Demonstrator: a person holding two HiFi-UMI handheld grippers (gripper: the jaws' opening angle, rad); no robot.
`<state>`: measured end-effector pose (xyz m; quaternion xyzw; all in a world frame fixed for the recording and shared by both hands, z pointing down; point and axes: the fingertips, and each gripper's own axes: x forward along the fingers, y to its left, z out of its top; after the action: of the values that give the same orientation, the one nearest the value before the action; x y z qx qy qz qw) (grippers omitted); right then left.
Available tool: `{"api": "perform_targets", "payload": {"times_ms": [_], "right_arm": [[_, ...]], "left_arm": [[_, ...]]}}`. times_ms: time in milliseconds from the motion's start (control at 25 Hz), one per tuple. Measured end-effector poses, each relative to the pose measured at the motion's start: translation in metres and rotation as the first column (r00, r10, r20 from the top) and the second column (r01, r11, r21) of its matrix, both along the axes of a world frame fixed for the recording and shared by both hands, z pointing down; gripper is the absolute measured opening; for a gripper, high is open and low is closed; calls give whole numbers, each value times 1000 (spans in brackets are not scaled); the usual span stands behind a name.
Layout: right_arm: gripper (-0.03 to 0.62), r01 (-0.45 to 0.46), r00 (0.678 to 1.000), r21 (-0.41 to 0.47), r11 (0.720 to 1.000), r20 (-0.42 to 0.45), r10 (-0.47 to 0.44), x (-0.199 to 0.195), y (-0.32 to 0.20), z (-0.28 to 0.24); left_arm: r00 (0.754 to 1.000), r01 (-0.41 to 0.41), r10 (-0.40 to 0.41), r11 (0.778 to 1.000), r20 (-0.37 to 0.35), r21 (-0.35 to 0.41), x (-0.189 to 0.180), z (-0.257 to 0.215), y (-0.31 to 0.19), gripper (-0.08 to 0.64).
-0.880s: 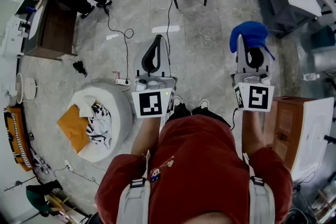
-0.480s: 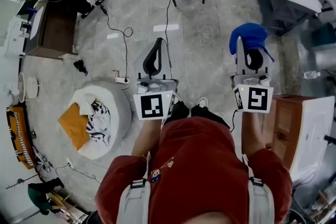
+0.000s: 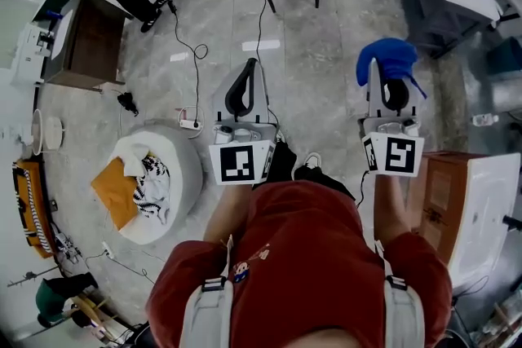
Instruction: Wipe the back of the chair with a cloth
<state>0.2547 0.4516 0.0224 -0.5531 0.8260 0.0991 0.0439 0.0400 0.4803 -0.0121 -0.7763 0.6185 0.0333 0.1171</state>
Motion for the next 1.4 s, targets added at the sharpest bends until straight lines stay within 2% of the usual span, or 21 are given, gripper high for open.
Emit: {"api": "perform_targets", "payload": {"times_ms": [320,600,1000,1160,1400], "right_arm": [[57,-12,1000,1,1000,2,12,2,-20,-4],[57,-5,1000,6,1000,-21,5,-21,-53,-4],[57,-4,999,-1,1000,-52,4,-85,-149,-1],[57,-8,997,-12,1000,-71,7,-120,-198,-6],[57,-28,996,-16,999,-90,26,-173,-264,-9]], "left_arm": [[1000,-6,6,1000,-6,10,-2,-4,-19,12],[1000,1,-1,1000,-23,8,-26,2,-50,12],[998,14,-14,1000,-68,2,-92,11,-146,14],[1000,-6,6,999,-8,-34,-126,19,-195,14],[1000,-19,19,999,-12,-27,-179,17,-264,14]]}}
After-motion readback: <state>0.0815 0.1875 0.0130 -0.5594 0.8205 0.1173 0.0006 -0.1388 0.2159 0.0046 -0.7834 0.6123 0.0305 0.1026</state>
